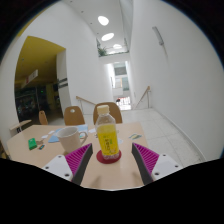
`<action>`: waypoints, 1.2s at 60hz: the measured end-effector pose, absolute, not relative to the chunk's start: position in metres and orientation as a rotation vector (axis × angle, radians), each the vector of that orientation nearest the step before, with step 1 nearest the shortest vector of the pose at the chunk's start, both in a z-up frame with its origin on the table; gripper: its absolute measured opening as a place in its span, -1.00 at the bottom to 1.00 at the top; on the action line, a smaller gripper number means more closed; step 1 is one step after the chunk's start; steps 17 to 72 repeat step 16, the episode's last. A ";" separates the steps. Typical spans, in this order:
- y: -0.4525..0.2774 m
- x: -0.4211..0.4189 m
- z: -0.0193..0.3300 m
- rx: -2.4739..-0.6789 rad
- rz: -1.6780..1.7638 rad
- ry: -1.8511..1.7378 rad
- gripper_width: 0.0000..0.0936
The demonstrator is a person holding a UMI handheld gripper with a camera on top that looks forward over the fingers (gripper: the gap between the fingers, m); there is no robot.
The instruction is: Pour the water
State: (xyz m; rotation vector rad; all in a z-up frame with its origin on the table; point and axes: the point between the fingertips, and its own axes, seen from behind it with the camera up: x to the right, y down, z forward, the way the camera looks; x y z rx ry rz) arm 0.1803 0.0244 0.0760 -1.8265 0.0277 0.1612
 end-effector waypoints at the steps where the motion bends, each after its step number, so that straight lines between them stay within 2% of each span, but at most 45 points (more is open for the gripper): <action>1: 0.017 0.180 0.075 -1.829 0.172 0.027 0.83; 16: -0.075 0.198 0.063 -1.827 0.317 0.082 0.83; 72: -0.075 0.198 0.063 -1.827 0.317 0.082 0.83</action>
